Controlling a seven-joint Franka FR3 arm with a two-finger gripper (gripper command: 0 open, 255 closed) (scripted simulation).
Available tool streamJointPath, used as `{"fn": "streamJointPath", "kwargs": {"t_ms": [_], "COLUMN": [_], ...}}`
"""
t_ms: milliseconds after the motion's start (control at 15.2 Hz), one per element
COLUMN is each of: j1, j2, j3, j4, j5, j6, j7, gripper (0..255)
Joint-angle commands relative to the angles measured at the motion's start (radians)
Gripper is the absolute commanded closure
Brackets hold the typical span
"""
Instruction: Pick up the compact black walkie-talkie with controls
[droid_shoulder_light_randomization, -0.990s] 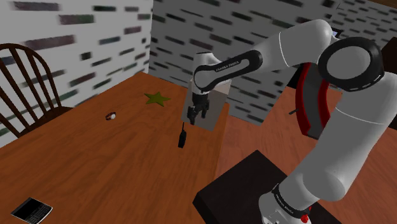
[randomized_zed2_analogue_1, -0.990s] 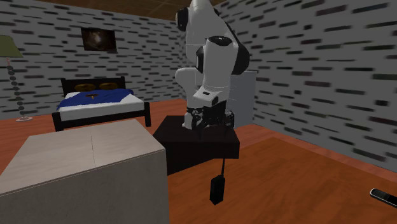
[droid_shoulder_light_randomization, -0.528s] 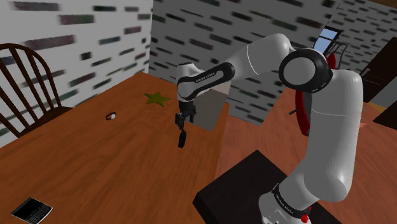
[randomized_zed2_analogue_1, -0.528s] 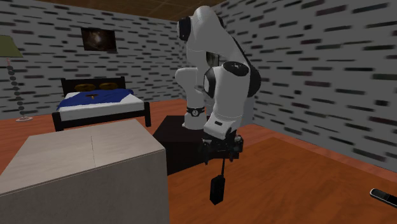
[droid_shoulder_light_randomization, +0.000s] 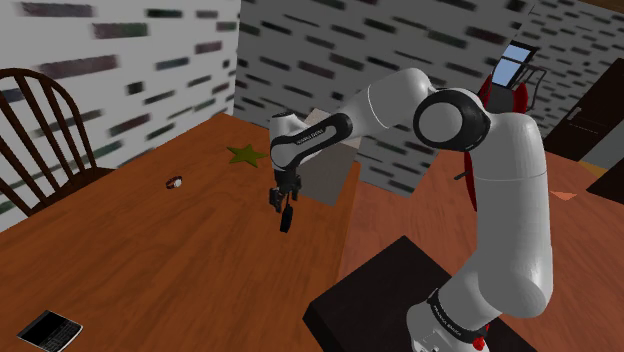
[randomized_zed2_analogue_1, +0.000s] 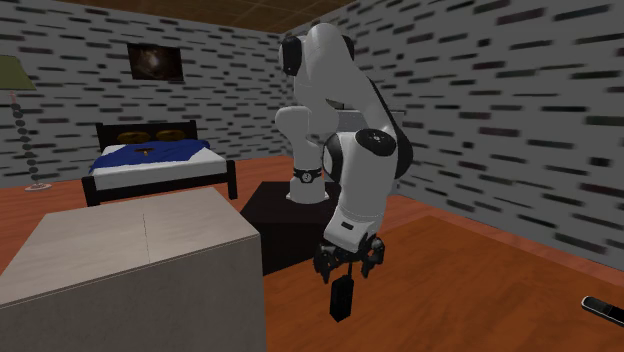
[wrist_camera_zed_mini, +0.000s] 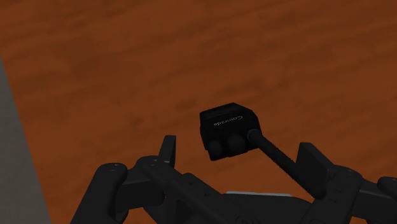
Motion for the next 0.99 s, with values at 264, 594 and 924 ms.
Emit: {"fn": "streamJointPath", "kwargs": {"t_ms": [264, 594, 924], "j1": [0.001, 0.001, 0.000], "j2": [0.016, 0.014, -0.015], "j3": [-0.001, -0.001, 0.001], "j4": [0.001, -0.001, -0.004], "j5": [-0.002, -0.002, 0.001], "j6": [0.015, 0.015, -0.011], "j7": [0.002, 0.002, 0.000], "gripper": [255, 255, 255]}}
